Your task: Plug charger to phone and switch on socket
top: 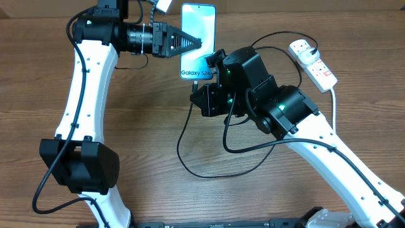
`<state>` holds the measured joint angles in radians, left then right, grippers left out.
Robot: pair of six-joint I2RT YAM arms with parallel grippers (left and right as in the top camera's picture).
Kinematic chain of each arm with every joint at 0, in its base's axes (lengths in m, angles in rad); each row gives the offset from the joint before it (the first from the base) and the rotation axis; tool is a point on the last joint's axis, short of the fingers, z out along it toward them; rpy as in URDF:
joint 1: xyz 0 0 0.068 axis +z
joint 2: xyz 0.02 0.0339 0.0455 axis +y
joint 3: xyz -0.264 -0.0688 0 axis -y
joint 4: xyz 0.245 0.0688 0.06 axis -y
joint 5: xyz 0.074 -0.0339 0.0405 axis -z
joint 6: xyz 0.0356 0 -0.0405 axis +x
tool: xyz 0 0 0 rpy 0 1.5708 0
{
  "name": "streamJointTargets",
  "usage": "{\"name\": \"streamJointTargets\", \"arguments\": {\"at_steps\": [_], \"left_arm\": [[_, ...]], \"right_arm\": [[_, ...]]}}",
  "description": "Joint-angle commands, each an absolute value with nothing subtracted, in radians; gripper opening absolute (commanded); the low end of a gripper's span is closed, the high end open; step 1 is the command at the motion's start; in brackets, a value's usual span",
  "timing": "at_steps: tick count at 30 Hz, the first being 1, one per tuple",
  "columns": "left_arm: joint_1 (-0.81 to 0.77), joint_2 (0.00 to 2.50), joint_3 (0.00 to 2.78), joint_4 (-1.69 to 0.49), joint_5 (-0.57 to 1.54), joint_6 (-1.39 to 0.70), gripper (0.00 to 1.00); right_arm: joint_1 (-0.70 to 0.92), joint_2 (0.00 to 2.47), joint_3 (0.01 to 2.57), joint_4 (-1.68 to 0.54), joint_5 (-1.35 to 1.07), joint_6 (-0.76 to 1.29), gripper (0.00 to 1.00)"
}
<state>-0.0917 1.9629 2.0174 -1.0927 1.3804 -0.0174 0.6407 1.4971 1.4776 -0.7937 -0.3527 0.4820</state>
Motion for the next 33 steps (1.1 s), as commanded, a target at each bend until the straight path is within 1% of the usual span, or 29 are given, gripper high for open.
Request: {"name": "streamJointTargets", "arguments": {"at_steps": [1, 5, 33], "left_arm": [[-0.095, 1.956, 2.024, -1.099, 1.428, 0.031, 0.04], [-0.095, 1.956, 2.024, -1.115, 1.399, 0.031, 0.04], [-0.095, 1.956, 2.024, -1.129, 1.387, 0.083, 0.04]], "right_arm": [[0.632, 1.489, 1.488, -0.787, -0.346, 0.473, 0.04], [0.632, 1.489, 1.488, -0.786, -0.345, 0.473, 0.04], [0.632, 1.489, 1.488, -0.791, -0.361, 0.463, 0.04]]}}
